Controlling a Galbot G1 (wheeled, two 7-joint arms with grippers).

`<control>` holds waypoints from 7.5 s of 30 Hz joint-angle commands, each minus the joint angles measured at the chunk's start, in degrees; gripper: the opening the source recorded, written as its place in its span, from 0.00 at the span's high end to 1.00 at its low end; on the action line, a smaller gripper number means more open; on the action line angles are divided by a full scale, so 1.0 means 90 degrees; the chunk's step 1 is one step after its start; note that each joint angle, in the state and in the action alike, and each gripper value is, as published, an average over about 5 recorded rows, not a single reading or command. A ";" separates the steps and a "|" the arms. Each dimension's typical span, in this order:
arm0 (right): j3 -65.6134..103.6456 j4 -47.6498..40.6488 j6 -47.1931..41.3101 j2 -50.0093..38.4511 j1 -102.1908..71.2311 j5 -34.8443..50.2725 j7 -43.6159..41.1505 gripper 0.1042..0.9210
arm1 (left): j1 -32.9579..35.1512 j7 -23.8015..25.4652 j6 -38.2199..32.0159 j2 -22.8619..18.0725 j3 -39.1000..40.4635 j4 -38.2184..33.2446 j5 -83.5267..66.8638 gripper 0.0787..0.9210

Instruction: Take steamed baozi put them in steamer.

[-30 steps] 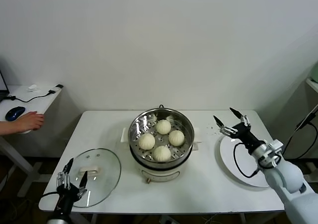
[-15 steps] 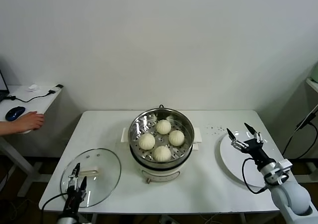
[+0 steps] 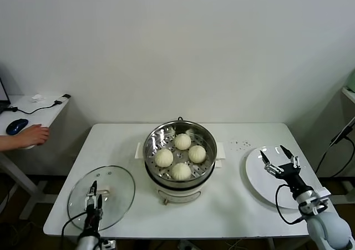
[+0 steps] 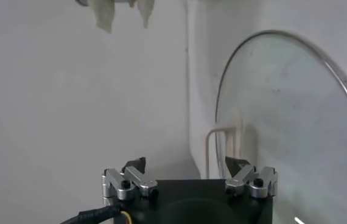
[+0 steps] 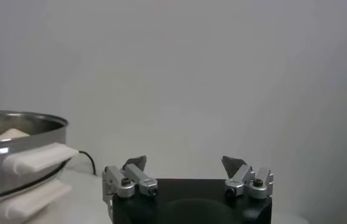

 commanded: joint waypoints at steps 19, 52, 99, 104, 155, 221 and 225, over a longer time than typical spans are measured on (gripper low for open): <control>0.0079 -0.0413 0.0225 0.0270 0.0009 -0.0543 -0.0112 0.12 | -0.1140 -0.0438 0.0426 0.0196 0.0145 0.1178 -0.0134 0.32; 0.0055 -0.0923 0.0415 0.0269 0.0346 -0.0817 -0.0205 0.12 | 0.0490 0.0590 0.1741 0.1757 0.0225 -0.3359 -0.1353 0.91; 0.0246 -0.1830 0.0769 0.0314 0.0704 -0.1165 -0.0243 0.12 | -0.3794 0.3664 0.4480 -0.0680 0.5325 -0.0629 0.1236 0.91; 0.0268 -0.1846 0.0789 0.0310 0.0708 -0.1163 -0.0256 0.12 | -0.3670 0.3599 0.4418 -0.0705 0.5204 -0.0471 0.1426 0.91; 0.0374 -0.2057 0.0956 0.0368 0.0749 -0.1188 -0.0407 0.12 | -0.3601 0.3376 0.4266 -0.0602 0.5109 0.0034 0.1440 0.91; 0.0427 -0.0764 0.0364 0.0993 0.0176 -0.1707 -0.0005 0.12 | 0.0344 0.1091 -0.0856 0.0397 -0.0525 -0.2450 -0.9879 0.12; 0.0529 -0.0405 0.0179 0.1039 -0.0148 -0.1290 -0.0095 0.12 | 0.0515 0.1263 -0.1267 0.0310 -0.0525 -0.2209 -0.9906 0.12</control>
